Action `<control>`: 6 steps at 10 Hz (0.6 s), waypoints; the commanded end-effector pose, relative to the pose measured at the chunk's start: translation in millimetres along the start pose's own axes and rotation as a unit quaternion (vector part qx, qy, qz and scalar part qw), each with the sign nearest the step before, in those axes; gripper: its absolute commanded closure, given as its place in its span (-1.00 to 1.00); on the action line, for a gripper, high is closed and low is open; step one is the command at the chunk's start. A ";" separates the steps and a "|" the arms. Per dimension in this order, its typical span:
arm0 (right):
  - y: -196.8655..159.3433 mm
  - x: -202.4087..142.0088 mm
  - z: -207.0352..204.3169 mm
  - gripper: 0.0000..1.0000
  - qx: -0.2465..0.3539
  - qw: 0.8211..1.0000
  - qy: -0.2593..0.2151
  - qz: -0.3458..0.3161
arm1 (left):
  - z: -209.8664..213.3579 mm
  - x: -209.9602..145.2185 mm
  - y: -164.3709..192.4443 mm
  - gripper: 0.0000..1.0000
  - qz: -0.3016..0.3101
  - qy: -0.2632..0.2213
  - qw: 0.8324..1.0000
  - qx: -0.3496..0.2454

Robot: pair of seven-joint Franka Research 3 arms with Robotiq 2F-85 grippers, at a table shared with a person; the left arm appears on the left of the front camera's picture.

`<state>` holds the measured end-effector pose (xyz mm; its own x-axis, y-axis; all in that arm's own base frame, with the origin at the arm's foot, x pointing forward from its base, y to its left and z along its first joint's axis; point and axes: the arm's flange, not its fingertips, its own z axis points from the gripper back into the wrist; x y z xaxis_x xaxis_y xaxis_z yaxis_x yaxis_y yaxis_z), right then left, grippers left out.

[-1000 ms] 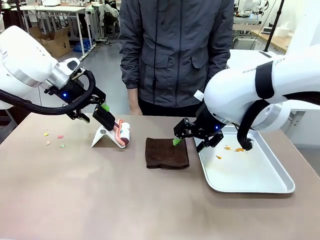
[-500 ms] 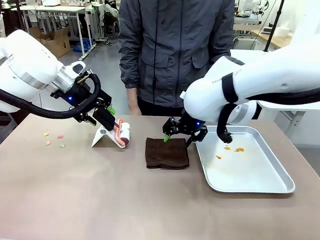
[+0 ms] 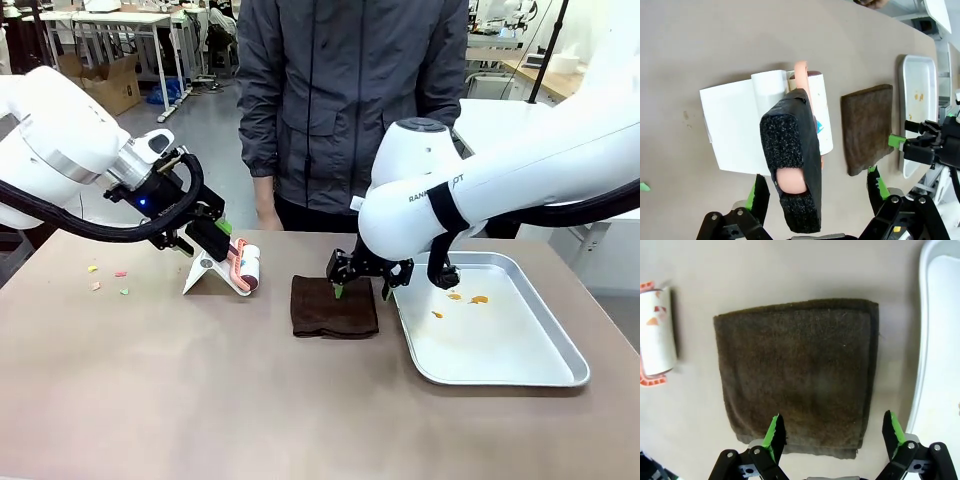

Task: Clean the surface of the table.
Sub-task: Hold the Lint Roller with your left hand and the towel with your right hand.

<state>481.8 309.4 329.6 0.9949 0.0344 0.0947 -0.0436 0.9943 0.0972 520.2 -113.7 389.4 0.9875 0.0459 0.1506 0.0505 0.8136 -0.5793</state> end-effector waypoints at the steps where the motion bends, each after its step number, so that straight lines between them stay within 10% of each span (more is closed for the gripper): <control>1: 12.5 13.3 -7.2 -1.00 -0.023 0.999 -0.008 -0.027 | 1.2 3.2 2.2 -1.00 -0.004 0.002 1.000 0.000; 6: 12.6 17.2 -20.3 -1.00 -0.019 0.999 0.000 -0.036 | 0.4 7.9 4.0 -1.00 0.003 -0.004 1.000 -0.002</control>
<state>496.9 316.1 310.3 0.9976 -0.0046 0.0689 -0.0013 0.9963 0.0856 522.2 -111.2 388.3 0.9875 0.0513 0.1491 0.0452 0.8138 -0.5794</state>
